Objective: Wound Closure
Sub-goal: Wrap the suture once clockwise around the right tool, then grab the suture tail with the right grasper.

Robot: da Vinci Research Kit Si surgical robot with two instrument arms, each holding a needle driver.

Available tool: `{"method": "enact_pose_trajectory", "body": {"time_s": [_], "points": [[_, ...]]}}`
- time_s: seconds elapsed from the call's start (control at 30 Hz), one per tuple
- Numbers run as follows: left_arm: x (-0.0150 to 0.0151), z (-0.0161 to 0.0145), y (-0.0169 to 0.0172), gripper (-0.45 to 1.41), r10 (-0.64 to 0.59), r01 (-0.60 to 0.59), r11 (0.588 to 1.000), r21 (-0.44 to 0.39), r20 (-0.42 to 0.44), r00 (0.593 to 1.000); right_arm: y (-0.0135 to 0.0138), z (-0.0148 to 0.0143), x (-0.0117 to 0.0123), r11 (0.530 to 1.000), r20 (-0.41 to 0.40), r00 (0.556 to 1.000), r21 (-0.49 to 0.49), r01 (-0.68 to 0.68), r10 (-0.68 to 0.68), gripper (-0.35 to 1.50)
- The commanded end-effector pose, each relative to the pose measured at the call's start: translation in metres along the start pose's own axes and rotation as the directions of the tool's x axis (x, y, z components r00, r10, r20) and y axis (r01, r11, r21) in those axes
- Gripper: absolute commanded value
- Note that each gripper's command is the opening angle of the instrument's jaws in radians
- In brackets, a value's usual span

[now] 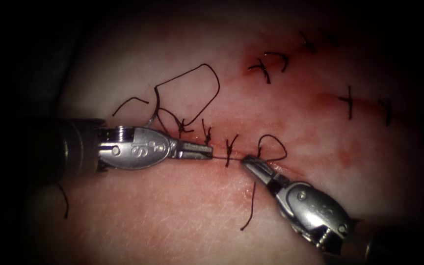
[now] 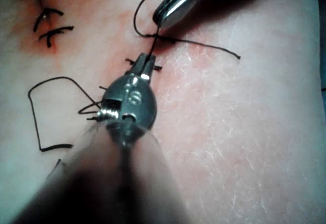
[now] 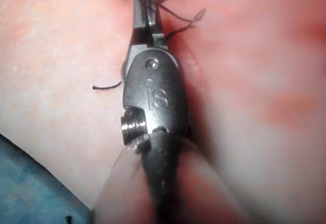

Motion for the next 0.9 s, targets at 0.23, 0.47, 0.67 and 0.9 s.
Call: {"method": "enact_pose_trajectory", "body": {"time_s": [0.23, 0.47, 0.67, 0.9], "points": [[-0.0008, 0.002, 0.0017, -0.45, -0.011, 0.01, 0.999, -0.03, -0.044, 0.999, 0.0017, 0.0022, -0.0008, 0.967, -0.132, 0.981, 0.231, -0.109, 0.143, -0.35], [-0.0013, 0.0046, 0.0018, -0.45, -0.01, 0.008, 0.998, -0.06, -0.042, 0.999, 0.0031, 0.0038, -0.001, 0.854, -0.116, 0.957, 0.49, -0.177, 0.265, -0.35], [-0.0015, 0.0065, 0.0013, -0.45, 0.0, -0.004, 0.996, -0.084, -0.042, 0.999, 0.0031, 0.0045, -0.001, 0.698, 0.006, 0.96, 0.686, -0.207, 0.278, -0.35], [-0.0024, 0.0066, -0.0005, -0.45, 0.0, -0.004, 0.995, -0.103, -0.04, 0.999, 0.0026, 0.0041, -0.0003, 0.483, 0.148, 0.987, 0.861, -0.158, 0.058, -0.35]]}}
